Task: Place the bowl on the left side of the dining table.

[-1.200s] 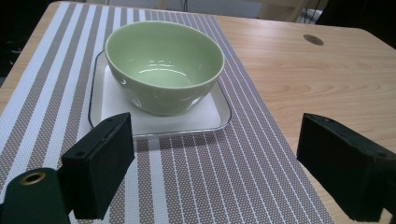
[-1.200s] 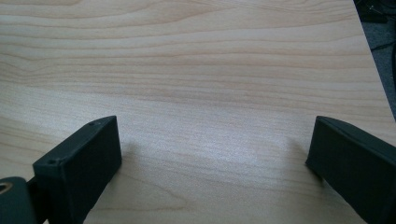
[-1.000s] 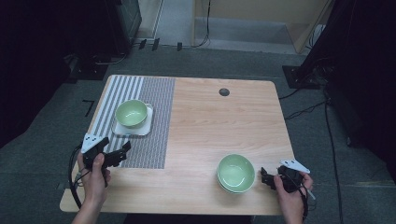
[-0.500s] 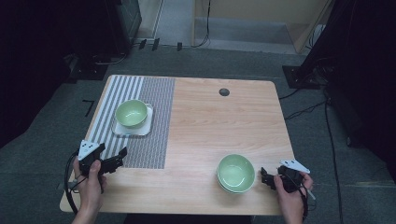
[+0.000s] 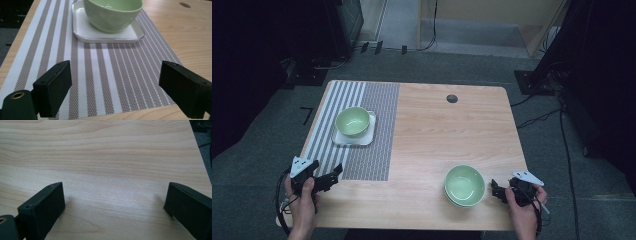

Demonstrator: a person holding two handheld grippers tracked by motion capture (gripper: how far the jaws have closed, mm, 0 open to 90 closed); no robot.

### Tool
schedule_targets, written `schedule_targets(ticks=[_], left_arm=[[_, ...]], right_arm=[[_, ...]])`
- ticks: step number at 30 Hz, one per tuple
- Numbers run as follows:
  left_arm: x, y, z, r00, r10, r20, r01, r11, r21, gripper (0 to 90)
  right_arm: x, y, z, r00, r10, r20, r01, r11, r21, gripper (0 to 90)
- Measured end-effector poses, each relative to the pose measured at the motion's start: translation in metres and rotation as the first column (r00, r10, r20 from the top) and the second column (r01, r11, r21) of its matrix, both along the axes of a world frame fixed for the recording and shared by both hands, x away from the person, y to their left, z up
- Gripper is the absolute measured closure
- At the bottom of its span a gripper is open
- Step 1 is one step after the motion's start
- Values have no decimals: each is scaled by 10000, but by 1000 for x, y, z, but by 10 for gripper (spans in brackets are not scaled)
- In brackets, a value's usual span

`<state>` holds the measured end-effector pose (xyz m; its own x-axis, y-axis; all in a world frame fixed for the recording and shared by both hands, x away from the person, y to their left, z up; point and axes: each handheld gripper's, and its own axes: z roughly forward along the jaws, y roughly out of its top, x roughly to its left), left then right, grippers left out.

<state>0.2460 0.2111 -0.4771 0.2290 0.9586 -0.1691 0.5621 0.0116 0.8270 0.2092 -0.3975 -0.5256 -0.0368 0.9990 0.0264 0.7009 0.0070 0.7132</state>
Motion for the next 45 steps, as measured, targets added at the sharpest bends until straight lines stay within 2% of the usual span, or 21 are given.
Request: schedule_targets(ticks=[4,15,23,29,39,45], left_arm=[[-4,10,-3,9996,276,-15,-276,9995,159,108],[-14,44,-12,9967,773,-257,-769,9969,142,109],[-19,61,-22,9924,1133,-479,-1124,9934,206,110],[-19,62,-30,9912,1120,-710,-1093,9932,404,110],[-16,57,-38,9922,898,-866,-797,9903,1137,110],[-14,55,-40,9891,878,-1184,-717,9884,1338,120]], right_arm=[[0,0,0,10000,-2,-2,2,10000,2,20],[0,0,0,10000,1,0,-1,10000,1,20],[0,0,0,10000,0,0,0,10000,0,20],[0,0,0,10000,2,1,-2,10000,-1,20],[0,0,0,10000,1,-1,-1,10000,0,20],[0,0,0,10000,-1,-3,1,10000,2,20]])
